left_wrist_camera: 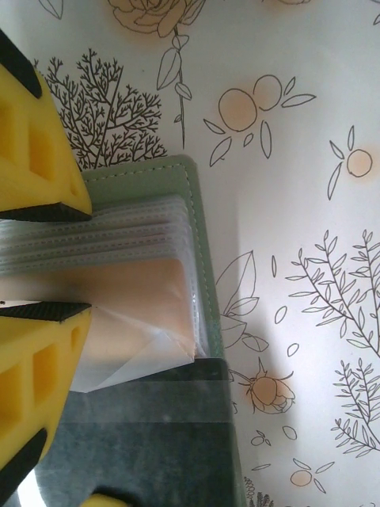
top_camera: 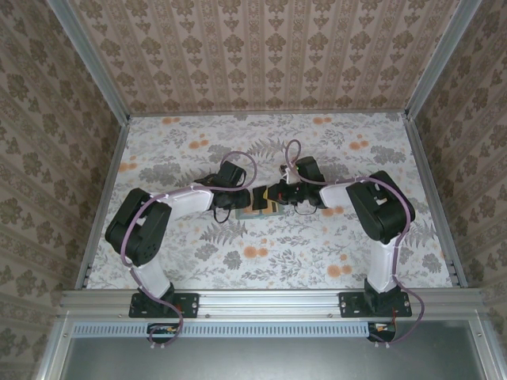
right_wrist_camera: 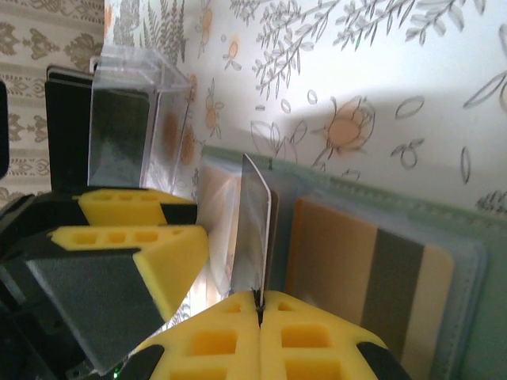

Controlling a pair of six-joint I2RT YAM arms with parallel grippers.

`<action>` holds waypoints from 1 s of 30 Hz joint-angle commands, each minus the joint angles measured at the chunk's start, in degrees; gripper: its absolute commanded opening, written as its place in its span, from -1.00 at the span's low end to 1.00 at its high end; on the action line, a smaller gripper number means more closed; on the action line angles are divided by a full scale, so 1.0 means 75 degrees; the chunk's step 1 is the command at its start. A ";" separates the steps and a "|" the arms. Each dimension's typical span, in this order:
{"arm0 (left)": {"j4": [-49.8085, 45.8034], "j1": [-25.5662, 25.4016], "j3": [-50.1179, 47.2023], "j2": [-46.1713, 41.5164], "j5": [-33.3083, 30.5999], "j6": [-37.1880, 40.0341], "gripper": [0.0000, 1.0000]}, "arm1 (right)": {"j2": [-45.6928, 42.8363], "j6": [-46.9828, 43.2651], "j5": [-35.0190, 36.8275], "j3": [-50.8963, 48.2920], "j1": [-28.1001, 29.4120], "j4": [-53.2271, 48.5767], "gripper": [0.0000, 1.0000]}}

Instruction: Put the credit cards into the card holder

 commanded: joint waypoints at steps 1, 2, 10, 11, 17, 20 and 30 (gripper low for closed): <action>-0.0504 -0.0024 -0.0090 0.0218 0.0232 0.0063 -0.35 | -0.0205 -0.0157 0.0242 -0.0308 0.0074 -0.0256 -1.00; -0.0495 -0.0025 -0.0102 0.0211 0.0221 0.0056 -0.35 | -0.0258 -0.0167 0.0302 -0.0362 0.0064 -0.0240 -1.00; -0.0468 -0.0036 -0.0141 0.0163 0.0272 0.0059 -0.34 | -0.0380 -0.0112 0.0586 -0.0117 -0.0178 -0.0225 -1.00; -0.0469 -0.0036 -0.0167 0.0145 0.0254 0.0052 -0.34 | -0.0351 -0.0101 0.0599 -0.0036 -0.0180 -0.0240 -1.00; -0.0421 -0.0037 -0.0206 0.0125 0.0278 0.0042 -0.34 | -0.0034 0.0031 0.0621 0.0297 -0.0195 0.0000 -1.00; -0.0425 -0.0041 -0.0219 0.0098 0.0276 0.0038 -0.34 | 0.0124 0.0112 0.0659 0.0406 -0.0189 0.0160 -1.00; -0.0475 -0.0024 -0.0214 0.0066 0.0197 0.0068 -0.32 | 0.0098 0.0069 0.0398 0.0138 -0.0050 0.0177 -1.00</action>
